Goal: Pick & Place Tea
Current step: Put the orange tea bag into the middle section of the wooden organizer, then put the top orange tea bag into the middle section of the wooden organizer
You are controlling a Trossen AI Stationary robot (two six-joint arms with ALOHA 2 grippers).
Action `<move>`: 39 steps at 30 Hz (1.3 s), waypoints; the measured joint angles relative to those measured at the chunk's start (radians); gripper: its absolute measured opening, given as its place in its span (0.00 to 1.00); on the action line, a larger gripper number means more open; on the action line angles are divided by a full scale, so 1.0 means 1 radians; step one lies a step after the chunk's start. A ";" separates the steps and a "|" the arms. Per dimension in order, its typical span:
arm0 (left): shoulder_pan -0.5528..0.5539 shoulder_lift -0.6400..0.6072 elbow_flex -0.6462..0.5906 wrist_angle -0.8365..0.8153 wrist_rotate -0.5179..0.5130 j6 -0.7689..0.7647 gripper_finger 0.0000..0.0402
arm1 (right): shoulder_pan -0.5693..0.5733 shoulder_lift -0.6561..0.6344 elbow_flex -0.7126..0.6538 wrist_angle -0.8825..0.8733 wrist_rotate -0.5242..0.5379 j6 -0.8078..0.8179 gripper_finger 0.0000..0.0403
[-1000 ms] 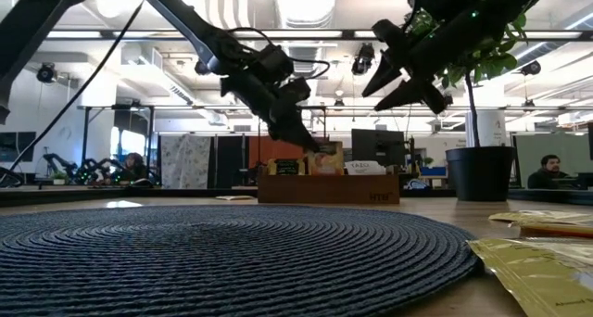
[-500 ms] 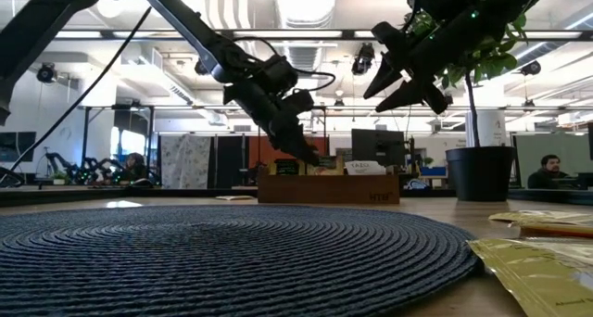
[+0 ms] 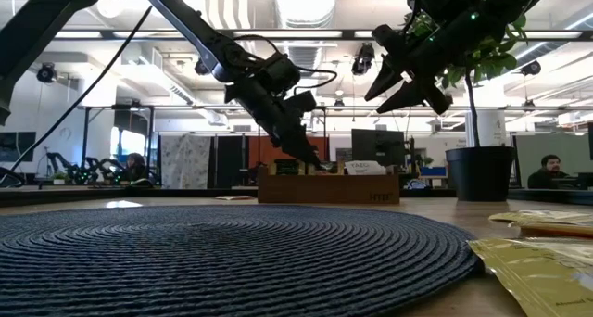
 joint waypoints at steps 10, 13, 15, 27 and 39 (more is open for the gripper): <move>-0.007 -0.097 0.007 -0.052 -0.096 -0.032 0.32 | 0.001 0.001 0.000 -0.002 0.000 -0.013 0.42; -0.007 -0.157 0.006 -0.127 -0.152 -0.053 0.32 | 0.001 0.001 0.000 -0.007 -0.003 -0.013 0.42; -0.001 -0.203 -0.004 -0.169 -0.246 -0.094 0.32 | 0.001 0.001 0.000 -0.022 -0.006 -0.013 0.42; 0.309 -0.251 -0.187 -0.182 -0.283 -0.427 0.32 | 0.001 0.001 -0.001 -0.040 -0.011 0.007 0.40; 0.351 -0.102 -0.191 -0.101 -0.276 -0.448 0.32 | 0.001 0.001 -0.001 -0.038 -0.011 0.049 0.40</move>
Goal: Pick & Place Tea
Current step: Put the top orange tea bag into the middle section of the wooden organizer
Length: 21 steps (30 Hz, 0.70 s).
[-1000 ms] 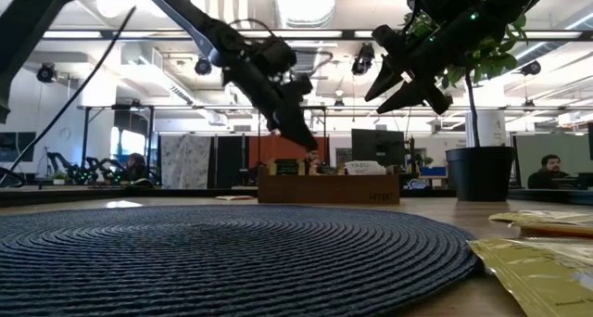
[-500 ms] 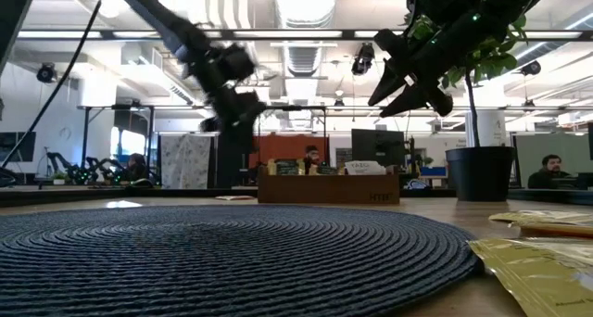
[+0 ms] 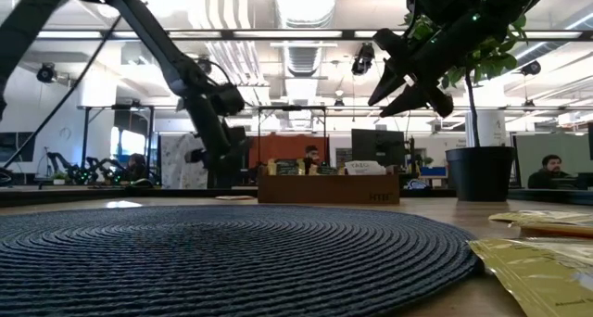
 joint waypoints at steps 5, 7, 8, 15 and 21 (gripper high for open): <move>-0.002 0.057 0.057 -0.108 -0.001 -0.021 0.32 | 0.000 0.000 0.000 0.000 0.000 0.033 0.39; -0.002 0.073 0.066 -0.131 -0.005 -0.012 0.32 | 0.000 0.000 0.000 0.000 0.000 0.033 0.38; -0.002 0.078 0.070 -0.138 -0.007 -0.009 0.32 | 0.000 0.000 0.000 0.000 0.000 0.034 0.38; -0.021 0.076 0.072 -0.242 -0.008 -0.005 0.32 | 0.000 0.000 0.000 0.000 0.000 0.036 0.38; -0.075 0.041 0.066 -0.366 -0.001 -0.003 0.32 | 0.000 0.000 0.000 0.002 0.000 0.036 0.38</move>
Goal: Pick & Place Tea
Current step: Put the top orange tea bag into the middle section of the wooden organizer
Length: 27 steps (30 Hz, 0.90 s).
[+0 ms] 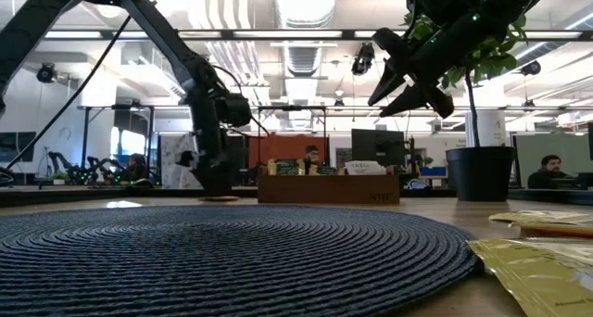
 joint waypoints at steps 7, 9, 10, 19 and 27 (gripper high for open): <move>-0.105 -0.009 -0.011 -0.038 -0.007 -0.026 0.32 | 0.000 0.000 0.000 0.033 -0.056 -0.007 0.38; -0.139 -0.009 -0.015 -0.038 -0.007 -0.033 0.32 | 0.000 0.000 0.000 0.037 -0.055 -0.008 0.38; -0.155 -0.009 -0.016 -0.037 -0.007 -0.040 0.32 | 0.000 0.000 0.000 0.042 -0.055 -0.008 0.38; -0.243 -0.011 -0.026 -0.038 -0.028 -0.082 0.32 | 0.000 0.006 0.000 0.047 -0.053 -0.015 0.38; -0.258 -0.012 -0.026 -0.050 -0.033 -0.087 0.18 | 0.000 0.097 0.000 0.141 -0.134 -0.010 0.38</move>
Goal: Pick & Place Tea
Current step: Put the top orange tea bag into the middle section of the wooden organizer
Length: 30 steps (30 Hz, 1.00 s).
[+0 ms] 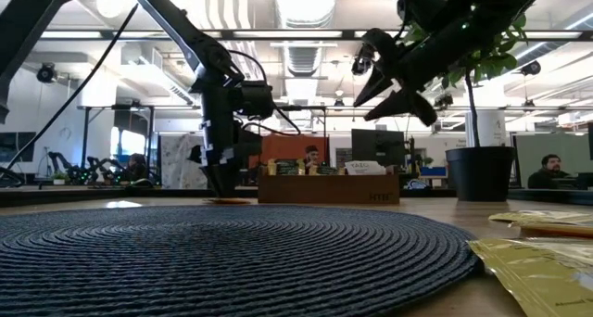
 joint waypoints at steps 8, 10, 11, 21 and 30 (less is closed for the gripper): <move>0.000 -0.003 0.000 -0.007 -0.009 0.007 0.01 | 0.001 0.131 0.000 0.248 -0.099 0.036 0.38; 0.000 -0.012 -0.002 -0.010 -0.014 0.010 0.00 | 0.001 0.154 0.000 0.294 -0.114 0.047 0.37; 0.000 -0.017 -0.003 -0.017 -0.012 0.012 0.00 | 0.001 0.161 0.000 0.310 -0.121 0.048 0.37; -0.003 -0.239 -0.004 -0.073 -0.026 0.040 0.00 | 0.001 0.181 0.056 0.315 -0.128 -0.020 0.37; -0.090 -0.579 -0.077 0.215 -0.029 0.352 0.00 | -0.052 0.181 0.114 0.315 -0.312 0.060 0.36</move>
